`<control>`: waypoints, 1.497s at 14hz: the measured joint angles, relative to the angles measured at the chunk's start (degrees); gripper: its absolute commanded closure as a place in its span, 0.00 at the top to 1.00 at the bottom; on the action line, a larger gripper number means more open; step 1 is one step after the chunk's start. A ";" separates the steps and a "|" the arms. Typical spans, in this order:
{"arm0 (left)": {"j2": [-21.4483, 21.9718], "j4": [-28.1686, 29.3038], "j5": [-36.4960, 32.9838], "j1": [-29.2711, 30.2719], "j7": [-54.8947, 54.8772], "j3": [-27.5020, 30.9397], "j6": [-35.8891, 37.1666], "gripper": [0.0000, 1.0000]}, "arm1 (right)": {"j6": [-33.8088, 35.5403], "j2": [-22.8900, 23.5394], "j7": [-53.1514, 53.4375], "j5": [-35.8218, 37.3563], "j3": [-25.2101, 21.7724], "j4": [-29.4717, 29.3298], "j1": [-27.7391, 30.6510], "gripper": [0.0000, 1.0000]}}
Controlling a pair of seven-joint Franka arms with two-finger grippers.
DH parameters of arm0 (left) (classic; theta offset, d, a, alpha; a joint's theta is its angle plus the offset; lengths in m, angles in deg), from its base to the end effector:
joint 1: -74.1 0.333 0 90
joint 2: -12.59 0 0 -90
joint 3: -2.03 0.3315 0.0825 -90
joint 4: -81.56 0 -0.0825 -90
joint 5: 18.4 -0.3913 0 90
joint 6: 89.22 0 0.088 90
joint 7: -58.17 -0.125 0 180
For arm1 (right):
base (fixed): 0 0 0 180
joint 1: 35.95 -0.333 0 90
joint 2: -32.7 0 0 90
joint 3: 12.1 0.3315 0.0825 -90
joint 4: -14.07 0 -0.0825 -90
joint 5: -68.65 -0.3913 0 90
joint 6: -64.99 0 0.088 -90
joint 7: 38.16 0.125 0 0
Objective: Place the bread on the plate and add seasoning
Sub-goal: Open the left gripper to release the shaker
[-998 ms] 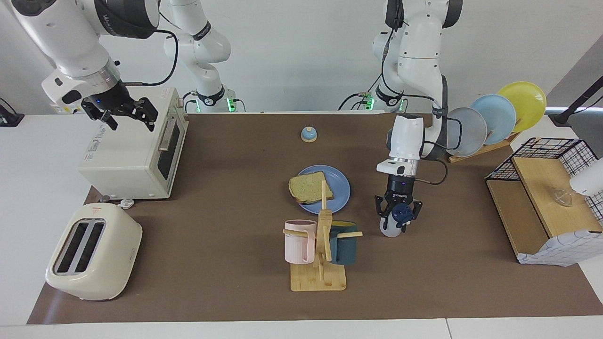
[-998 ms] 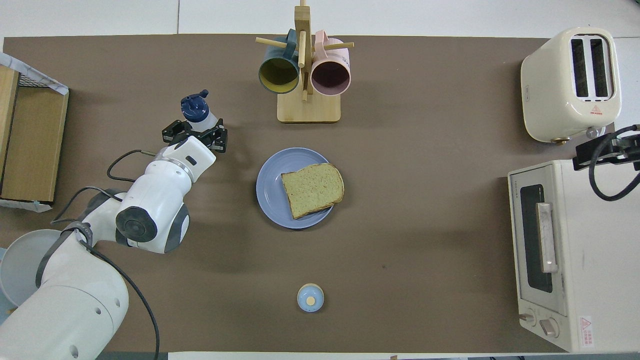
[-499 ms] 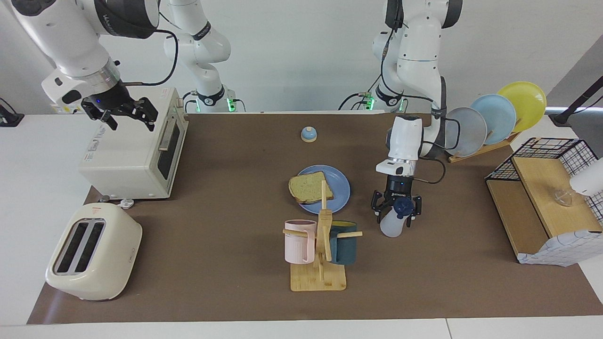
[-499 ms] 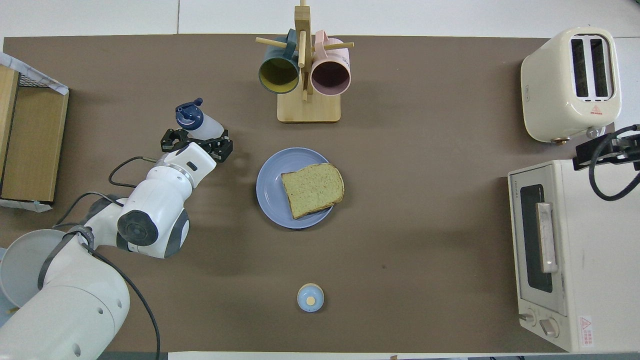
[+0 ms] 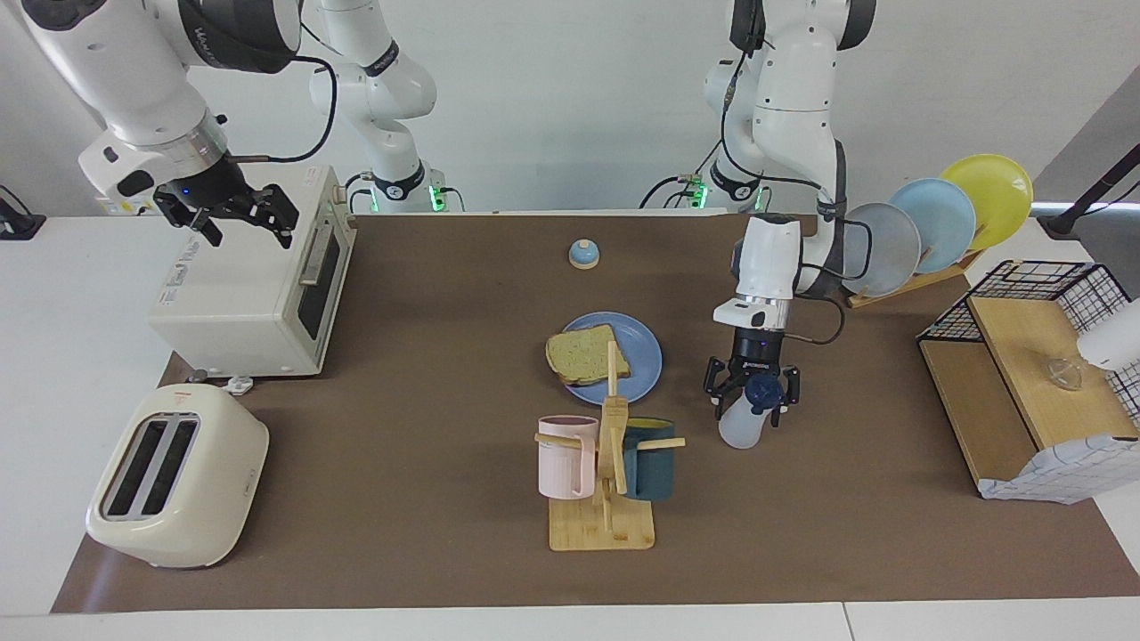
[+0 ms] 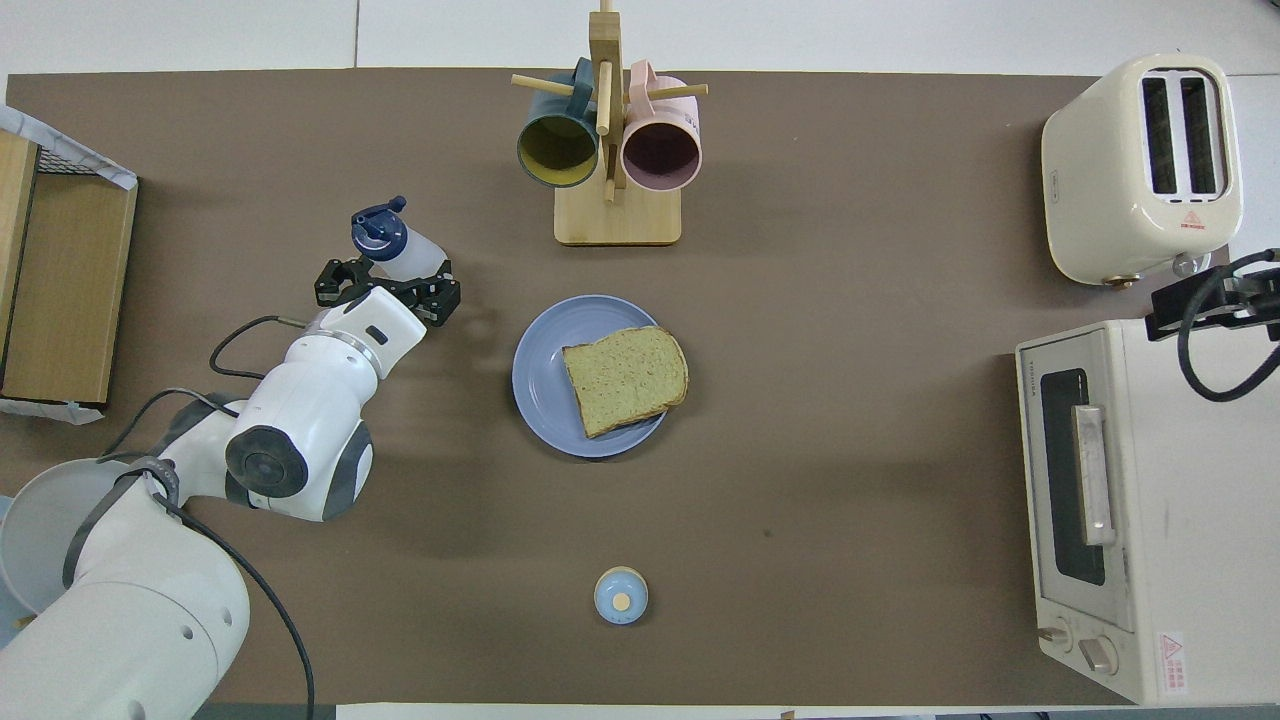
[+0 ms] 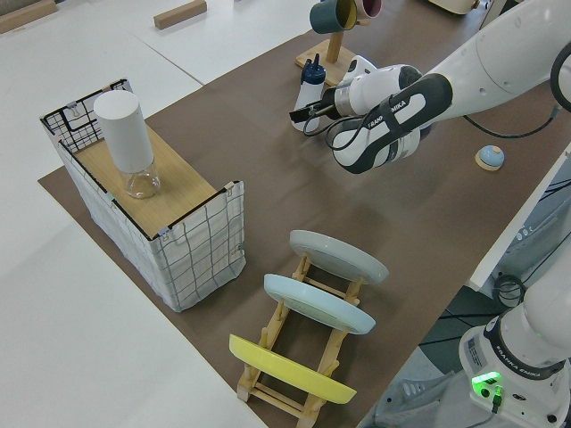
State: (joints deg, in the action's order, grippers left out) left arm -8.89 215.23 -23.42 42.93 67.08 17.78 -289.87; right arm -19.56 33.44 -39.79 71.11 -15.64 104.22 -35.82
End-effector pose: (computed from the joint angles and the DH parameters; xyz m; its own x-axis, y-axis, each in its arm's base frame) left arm 0.5631 -0.1717 0.2726 0.6644 -0.1946 0.7216 -0.2557 -0.9664 -0.0252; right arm 0.5515 -0.0409 0.6060 0.9930 -0.0394 -0.1115 -0.0350 -0.9986 0.0406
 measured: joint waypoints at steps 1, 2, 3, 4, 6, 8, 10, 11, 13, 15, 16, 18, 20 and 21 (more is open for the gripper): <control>0.81 0.73 0.00 0.01 0.00 0.02 0.00 1.00 | 0.00 0.00 0.00 0.00 0.00 0.00 0.00 1.00; 1.94 1.74 0.00 0.04 0.00 0.07 0.00 1.00 | 0.00 0.00 0.00 0.00 0.00 0.00 0.00 1.00; 3.15 2.93 0.00 0.08 0.00 0.11 0.00 1.00 | 0.00 0.00 0.00 0.00 0.00 0.00 0.00 1.00; 4.37 4.20 0.00 0.10 0.00 0.14 0.00 1.00 | 0.00 0.00 0.00 0.00 0.00 0.00 0.00 1.00; 6.69 6.47 0.00 0.12 0.00 0.16 0.07 1.00 | 0.00 0.00 0.00 0.00 0.00 0.00 0.00 1.00; 8.48 7.81 0.00 0.12 0.00 0.19 1.10 1.00 | 0.00 0.00 0.00 0.00 0.00 0.00 0.00 1.00; 10.27 7.99 0.00 0.06 0.00 0.15 3.89 1.00 | 0.00 0.00 0.00 0.00 0.00 0.00 0.00 1.00; 11.83 7.97 0.00 0.00 0.00 0.08 6.66 1.00 | 0.00 0.00 0.00 0.00 0.00 0.00 0.00 1.00; 16.05 7.95 0.00 -0.08 -0.02 -0.06 12.98 1.00 | 0.00 0.00 0.00 0.00 0.00 0.00 0.00 1.00; 20.65 7.91 -0.02 -0.09 -0.07 -0.11 19.18 1.00 | 0.00 0.00 0.00 0.00 0.00 0.00 0.00 1.00; 22.87 7.86 -0.03 -0.09 -0.09 -0.16 22.21 1.00 | 0.00 0.00 0.00 0.00 0.00 0.00 0.00 1.00; 26.52 7.40 -0.03 -0.09 -0.11 -0.33 28.18 1.00 | 0.00 0.00 0.00 0.00 0.00 0.00 0.00 1.00; 29.53 5.65 -0.04 -0.10 -0.16 -0.77 35.61 1.00 | 0.00 0.00 0.00 0.00 0.00 0.00 0.00 1.00; 30.83 4.09 -0.04 -0.10 -0.17 -1.22 39.90 1.00 | 0.00 0.00 0.00 0.00 0.00 0.00 0.00 1.00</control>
State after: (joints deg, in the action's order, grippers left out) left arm 21.95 219.32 -23.46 42.83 66.91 16.56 -249.98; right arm -19.56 33.44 -39.79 71.11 -15.64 104.22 -35.82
